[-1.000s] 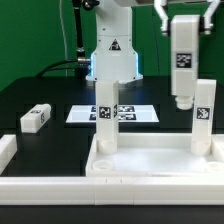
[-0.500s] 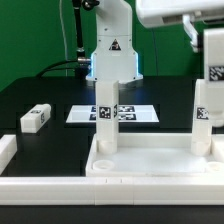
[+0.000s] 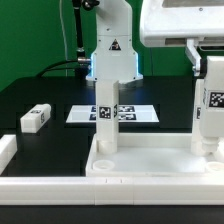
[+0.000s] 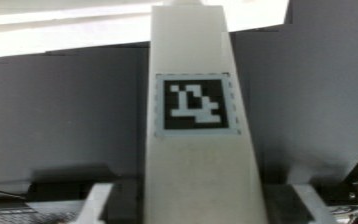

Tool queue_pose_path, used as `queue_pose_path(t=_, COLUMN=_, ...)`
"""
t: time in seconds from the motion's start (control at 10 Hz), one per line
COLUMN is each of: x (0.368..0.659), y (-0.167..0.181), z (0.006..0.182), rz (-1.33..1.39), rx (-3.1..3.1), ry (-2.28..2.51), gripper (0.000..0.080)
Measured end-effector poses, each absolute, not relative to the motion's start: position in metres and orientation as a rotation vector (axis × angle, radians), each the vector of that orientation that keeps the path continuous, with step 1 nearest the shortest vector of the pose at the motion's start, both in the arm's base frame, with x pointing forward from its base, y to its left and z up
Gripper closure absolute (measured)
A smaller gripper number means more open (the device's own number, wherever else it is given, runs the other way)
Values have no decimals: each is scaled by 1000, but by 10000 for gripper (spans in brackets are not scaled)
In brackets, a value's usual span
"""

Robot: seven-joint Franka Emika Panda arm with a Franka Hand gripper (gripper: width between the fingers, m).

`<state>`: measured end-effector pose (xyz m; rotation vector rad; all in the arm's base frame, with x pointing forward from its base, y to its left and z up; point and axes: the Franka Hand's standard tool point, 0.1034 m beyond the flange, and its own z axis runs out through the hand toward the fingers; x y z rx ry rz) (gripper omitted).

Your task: Assemble desk

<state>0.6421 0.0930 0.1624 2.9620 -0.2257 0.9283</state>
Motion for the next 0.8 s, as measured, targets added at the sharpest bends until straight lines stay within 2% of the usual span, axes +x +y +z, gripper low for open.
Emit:
queue_pose_path(t=0.6, x=651, y=95, z=155, rz=954, rx=2952, ry=-240, gripper=508)
queue_pose_path(t=0.8, x=648, y=98, z=146, rz=935, rx=2957, ry=-246, gripper=508)
